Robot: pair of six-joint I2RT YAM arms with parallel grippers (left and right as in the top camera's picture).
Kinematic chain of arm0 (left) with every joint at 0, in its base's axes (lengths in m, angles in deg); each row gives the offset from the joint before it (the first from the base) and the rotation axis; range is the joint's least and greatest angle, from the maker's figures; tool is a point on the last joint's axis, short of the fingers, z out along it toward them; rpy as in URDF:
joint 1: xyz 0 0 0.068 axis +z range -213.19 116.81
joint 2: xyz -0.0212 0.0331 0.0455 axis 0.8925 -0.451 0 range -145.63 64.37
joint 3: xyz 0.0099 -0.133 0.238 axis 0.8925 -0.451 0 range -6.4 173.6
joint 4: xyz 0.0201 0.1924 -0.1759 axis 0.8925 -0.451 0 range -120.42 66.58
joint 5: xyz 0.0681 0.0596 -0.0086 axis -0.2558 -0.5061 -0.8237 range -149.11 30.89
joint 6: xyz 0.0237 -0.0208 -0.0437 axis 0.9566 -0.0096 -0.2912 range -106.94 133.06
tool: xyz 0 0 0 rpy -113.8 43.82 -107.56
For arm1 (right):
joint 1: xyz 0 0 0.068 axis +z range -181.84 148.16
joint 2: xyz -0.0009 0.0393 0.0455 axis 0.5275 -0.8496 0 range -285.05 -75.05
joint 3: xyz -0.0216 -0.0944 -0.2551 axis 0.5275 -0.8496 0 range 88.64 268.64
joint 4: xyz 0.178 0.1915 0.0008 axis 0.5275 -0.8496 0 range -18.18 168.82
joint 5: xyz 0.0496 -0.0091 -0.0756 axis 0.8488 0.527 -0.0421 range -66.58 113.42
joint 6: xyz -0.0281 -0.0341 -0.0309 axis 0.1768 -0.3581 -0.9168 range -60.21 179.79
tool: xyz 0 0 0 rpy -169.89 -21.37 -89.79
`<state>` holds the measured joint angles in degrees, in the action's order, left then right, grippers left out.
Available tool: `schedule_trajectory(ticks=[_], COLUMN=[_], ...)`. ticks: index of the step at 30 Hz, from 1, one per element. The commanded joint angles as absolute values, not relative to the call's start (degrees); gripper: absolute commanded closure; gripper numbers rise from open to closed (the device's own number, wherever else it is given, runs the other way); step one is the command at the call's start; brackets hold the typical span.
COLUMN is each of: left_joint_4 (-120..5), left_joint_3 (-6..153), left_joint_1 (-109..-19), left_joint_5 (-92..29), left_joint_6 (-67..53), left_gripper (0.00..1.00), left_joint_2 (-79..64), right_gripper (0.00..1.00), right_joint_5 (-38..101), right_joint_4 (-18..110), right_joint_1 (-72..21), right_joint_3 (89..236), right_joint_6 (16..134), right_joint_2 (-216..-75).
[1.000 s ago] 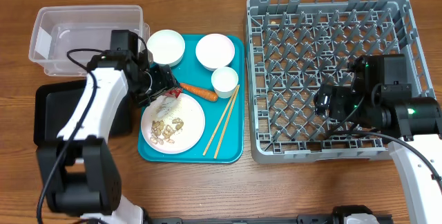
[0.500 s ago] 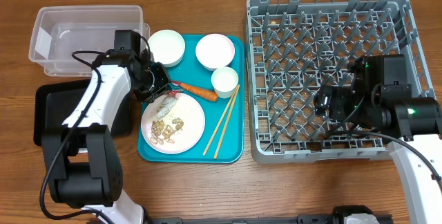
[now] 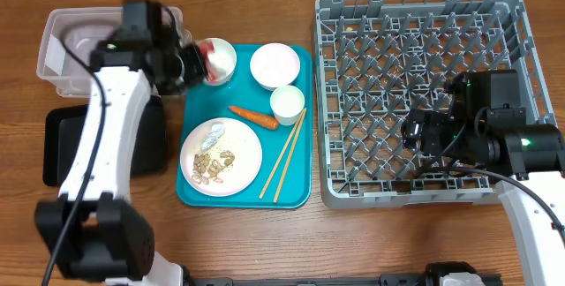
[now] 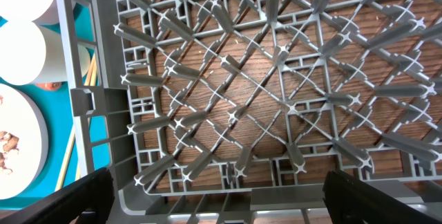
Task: Sort waste into correct bins and load items into the dishwasher
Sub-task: 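Carry the wrapper left and drop it into the clear plastic bin, then lower the left gripper onto the plate and grasp the grey tissue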
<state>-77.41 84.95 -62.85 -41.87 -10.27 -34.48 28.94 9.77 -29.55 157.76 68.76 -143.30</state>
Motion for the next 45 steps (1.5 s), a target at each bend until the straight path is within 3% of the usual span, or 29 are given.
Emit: schedule_trajectory(ticks=[1,5,9,10,11,13,15,20,24,29,35,45], left_joint_4=[-73.6,-68.5,-66.3,-65.9,-65.5,-65.1,-64.8,-68.8,-84.8,-101.3,-98.5,-86.7], left_joint_3=[89.5,89.4,89.4,89.4,89.4,89.4,89.5,91.7,92.0,88.1,78.5,68.2], left_joint_1=[-62.2,-60.4,-58.7,-58.3,-57.9,-57.3,-57.1,-57.6,-60.6,-66.7,-71.3,-71.5], left_joint_5=[-56.3,-64.8,-65.6,-65.5,-65.2,-64.2,-62.8,-59.0,-45.5,-50.5,-61.5,-64.8], left_joint_6=[-7.3,-7.8,-7.8,-7.9,-8.3,-8.4,-8.4,-8.3,-8.3,-8.3,-9.2,-8.7], left_gripper=[0.96,0.96,0.96,0.86,0.59,0.32,0.26,0.31,0.29,0.24,0.25,0.31], left_joint_2=[-32.1,-34.2,-37.5,-38.3,-39.1,-39.8,-39.8,-38.5,-37.2,-37.5,-37.5,-37.6], right_gripper=[0.0,0.0,0.0,0.0,0.0,0.0,0.0,0.0,0.0,0.0,0.0,0.0], right_joint_5=[28.4,28.4,28.4,28.4,28.4,28.4,28.4,28.4,28.4,28.4,28.4,28.4], right_joint_4=[9.8,9.3,8.8,8.6,8.6,8.5,8.5,8.5,8.0,7.5,6.8,5.8], right_joint_1=[-29.7,-29.7,-29.7,-29.7,-29.7,-29.7,-29.7,-29.7,-29.7,-29.7,-29.7,-29.7], right_joint_3=[159.5,159.5,159.5,159.5,159.5,159.5,159.5,159.5,159.5,159.5,159.5,159.5], right_joint_6=[68.4,68.4,68.4,68.4,68.4,68.4,68.4,68.4,68.4,68.4,68.4,68.4], right_joint_2=[-142.7,-142.7,-142.7,-142.7,-142.7,-142.7,-142.7,-142.7,-142.7,-142.7,-142.7,-142.7])
